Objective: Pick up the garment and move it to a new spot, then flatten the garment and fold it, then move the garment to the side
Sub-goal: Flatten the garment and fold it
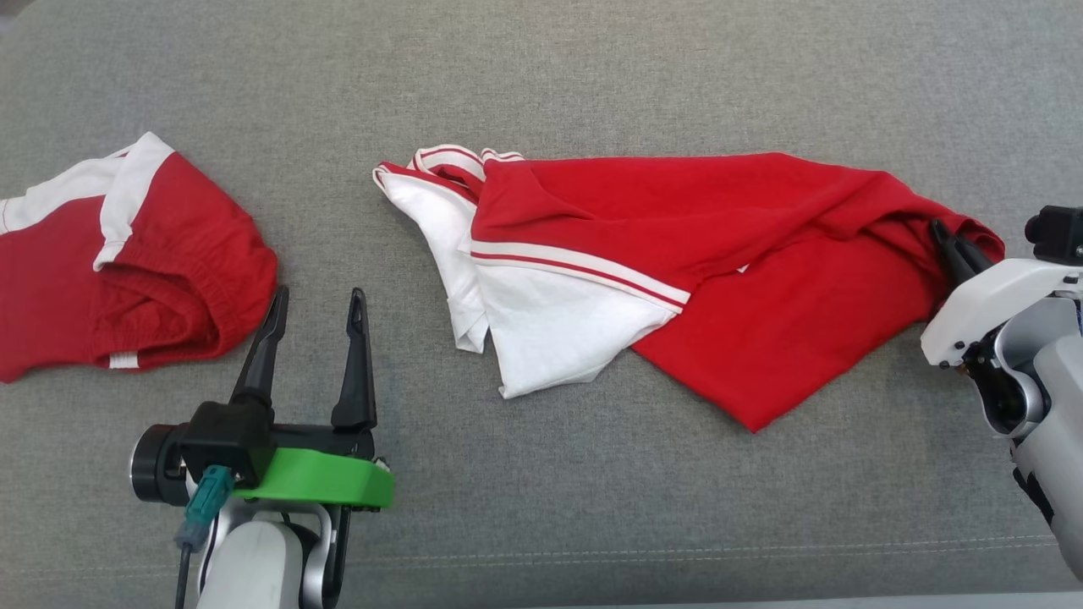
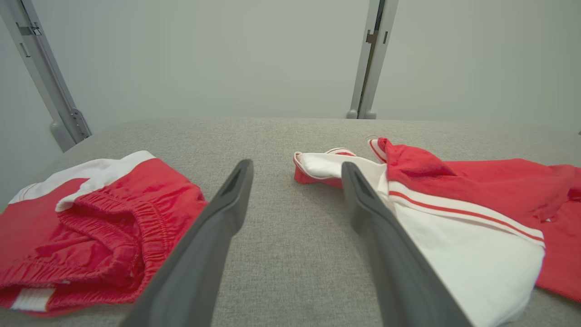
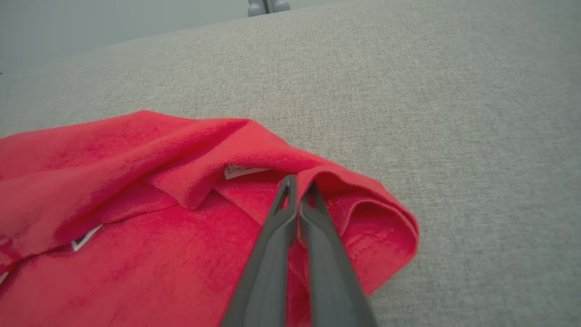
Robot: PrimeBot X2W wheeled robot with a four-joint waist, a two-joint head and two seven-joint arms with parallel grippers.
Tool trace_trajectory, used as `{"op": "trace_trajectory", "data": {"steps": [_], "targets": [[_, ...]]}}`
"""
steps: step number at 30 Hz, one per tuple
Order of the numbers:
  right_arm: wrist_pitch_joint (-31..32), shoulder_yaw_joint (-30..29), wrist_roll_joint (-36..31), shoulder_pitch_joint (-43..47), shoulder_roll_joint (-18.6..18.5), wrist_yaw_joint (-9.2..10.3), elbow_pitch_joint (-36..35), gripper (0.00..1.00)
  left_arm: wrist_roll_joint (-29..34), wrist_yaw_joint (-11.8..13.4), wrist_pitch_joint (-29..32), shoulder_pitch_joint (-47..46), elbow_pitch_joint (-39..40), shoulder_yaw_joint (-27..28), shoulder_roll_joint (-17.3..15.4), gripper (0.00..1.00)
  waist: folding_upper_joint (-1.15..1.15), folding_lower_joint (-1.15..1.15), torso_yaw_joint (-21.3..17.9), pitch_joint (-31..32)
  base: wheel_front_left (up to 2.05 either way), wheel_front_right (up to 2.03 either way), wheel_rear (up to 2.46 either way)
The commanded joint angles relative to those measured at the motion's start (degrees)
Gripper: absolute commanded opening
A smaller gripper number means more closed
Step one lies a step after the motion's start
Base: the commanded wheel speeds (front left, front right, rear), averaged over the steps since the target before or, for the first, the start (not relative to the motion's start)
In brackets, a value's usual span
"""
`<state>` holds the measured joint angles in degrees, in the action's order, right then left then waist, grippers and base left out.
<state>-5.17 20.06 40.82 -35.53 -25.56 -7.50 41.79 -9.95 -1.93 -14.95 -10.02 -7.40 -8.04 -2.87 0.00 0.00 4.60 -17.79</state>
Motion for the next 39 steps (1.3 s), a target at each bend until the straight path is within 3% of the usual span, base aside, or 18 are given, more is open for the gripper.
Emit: {"op": "trace_trajectory", "data": {"steps": [1,7,14,18,25,29,33,39], "targets": [[-0.39,0.16,0.70,0.32,-0.32,0.02,-0.39,0.00,-0.10,0.35,-0.18,-0.56,0.25,-0.07,-0.05,1.00,0.00,0.00,-0.10,0.05,0.00,0.00,0.00],[1.43,1.42,8.87,2.33,-2.49,0.02,-6.23,0.00,0.21,0.38,-0.18,0.07,0.20,0.06,-0.06,1.00,0.00,0.00,-0.99,0.42,0.00,0.00,0.00],[11.24,2.55,23.84,8.43,-9.64,0.01,-21.44,0.00,0.79,0.07,-0.18,0.85,0.13,0.76,-0.07,1.00,0.00,0.00,-2.74,1.00,0.00,0.00,0.00],[16.47,1.76,31.23,11.78,-11.91,0.01,-27.44,0.00,0.82,-0.04,-0.17,1.09,-0.04,0.73,-0.08,1.00,0.00,0.00,-3.30,1.35,0.00,0.00,0.00],[23.81,-3.58,47.78,17.77,-13.77,-0.01,-36.13,0.00,1.01,-0.10,-0.18,1.00,0.02,0.68,-0.09,1.00,0.00,0.00,-3.49,1.60,0.00,0.00,0.00],[23.42,-9.91,56.18,20.84,-14.36,0.00,-37.88,0.00,1.11,-0.22,-0.18,0.63,0.23,0.53,-0.09,1.00,0.00,0.00,-3.14,1.22,0.00,0.00,0.00],[20.74,-14.19,57.95,23.14,-15.23,-0.01,-35.72,0.00,1.15,-0.29,-0.18,0.10,0.51,0.86,-0.08,1.00,0.00,0.00,-2.77,0.57,0.00,0.00,0.00],[16.16,-13.24,51.55,23.75,-14.94,-0.01,-31.79,0.00,1.40,-0.44,-0.18,-0.35,0.39,1.44,-0.08,1.00,0.00,0.00,-2.70,-0.07,0.00,0.00,0.00]]}}
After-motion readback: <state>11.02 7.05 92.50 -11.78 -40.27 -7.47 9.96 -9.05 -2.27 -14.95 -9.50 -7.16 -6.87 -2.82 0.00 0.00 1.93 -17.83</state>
